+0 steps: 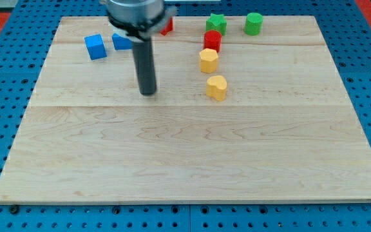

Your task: Move blue cube below the yellow heart

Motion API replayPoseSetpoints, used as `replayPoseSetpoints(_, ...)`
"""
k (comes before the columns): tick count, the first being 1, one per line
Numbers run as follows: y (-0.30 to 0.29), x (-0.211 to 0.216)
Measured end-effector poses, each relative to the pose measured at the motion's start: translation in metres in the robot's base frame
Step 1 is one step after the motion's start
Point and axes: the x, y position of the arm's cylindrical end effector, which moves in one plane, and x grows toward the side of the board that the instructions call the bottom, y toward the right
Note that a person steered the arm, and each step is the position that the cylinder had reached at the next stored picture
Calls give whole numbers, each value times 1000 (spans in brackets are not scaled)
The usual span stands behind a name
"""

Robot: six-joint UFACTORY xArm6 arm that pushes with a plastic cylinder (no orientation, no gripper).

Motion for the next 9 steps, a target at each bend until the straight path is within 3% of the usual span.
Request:
replayPoseSetpoints(2, -179, -54)
replayPoseSetpoints(3, -165, -115)
replayPoseSetpoints(4, -115, -106)
replayPoseSetpoints(5, -82, -49)
replayPoseSetpoints(6, -66, -27)
replayPoseSetpoints(7, -92, -59)
replayPoseSetpoints(8, -75, -83)
replayPoseSetpoints(9, -43, -54)
